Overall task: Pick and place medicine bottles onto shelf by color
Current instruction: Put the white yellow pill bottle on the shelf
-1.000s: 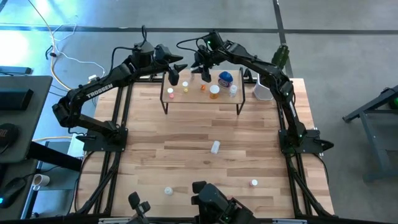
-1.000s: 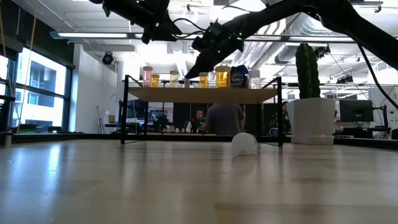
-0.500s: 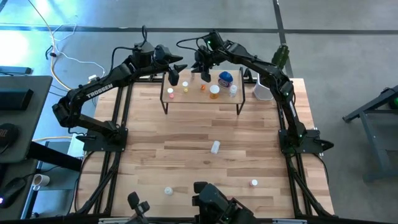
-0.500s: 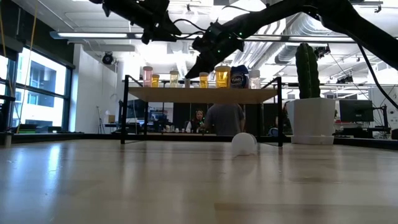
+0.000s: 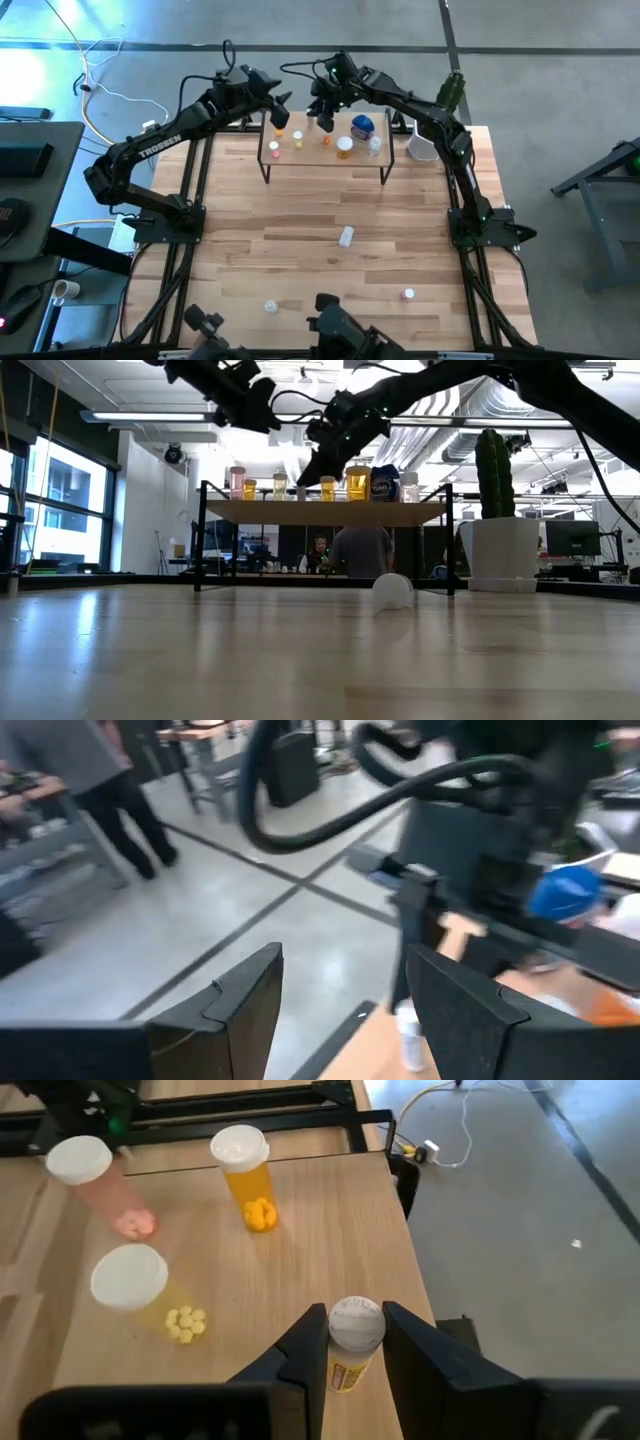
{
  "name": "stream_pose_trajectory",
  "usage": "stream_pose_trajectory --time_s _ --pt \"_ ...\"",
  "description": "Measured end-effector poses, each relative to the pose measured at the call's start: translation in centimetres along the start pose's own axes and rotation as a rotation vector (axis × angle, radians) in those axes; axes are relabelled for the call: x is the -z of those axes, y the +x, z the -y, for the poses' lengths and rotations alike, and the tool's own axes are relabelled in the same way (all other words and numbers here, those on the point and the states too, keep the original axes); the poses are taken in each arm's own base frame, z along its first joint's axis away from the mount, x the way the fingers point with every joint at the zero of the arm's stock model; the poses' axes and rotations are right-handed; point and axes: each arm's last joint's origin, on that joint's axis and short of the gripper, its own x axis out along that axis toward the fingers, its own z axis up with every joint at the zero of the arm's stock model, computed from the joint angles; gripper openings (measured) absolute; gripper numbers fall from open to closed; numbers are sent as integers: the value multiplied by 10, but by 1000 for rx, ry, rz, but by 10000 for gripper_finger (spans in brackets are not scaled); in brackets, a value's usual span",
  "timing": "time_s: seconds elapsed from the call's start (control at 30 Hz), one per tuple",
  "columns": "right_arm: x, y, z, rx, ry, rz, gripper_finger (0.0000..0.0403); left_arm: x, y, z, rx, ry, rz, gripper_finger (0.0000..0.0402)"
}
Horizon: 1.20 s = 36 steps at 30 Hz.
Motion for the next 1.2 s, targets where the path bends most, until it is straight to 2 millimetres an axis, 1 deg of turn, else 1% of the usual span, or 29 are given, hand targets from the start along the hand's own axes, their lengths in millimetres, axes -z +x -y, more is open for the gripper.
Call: stream_pose_trajectory --time_s 0.13,0.3,0.53,0.7,0.87,1.1,1.2 --pt "-5 2 -11 30 12 -10 74 -1 -5 -3 -81 24 -12 204" --pt "-12 4 -17 63 97 19 74 -8 -21 -8 -175 100 1 204" --pt "-32 -5 -29 183 164 41 74 -16 -45 -13 -246 171 21 204" --pt "-48 -15 -41 285 235 70 74 -20 -56 -15 -255 190 39 204" --pt "-60 -18 -56 402 317 109 74 -21 -65 -16 -256 191 42 204" --pt "-67 -13 -79 528 469 157 74 -21 -75 -17 -250 175 34 204" --pt "-68 -11 -86 573 495 166 74 -21 -79 -17 -248 176 31 204"
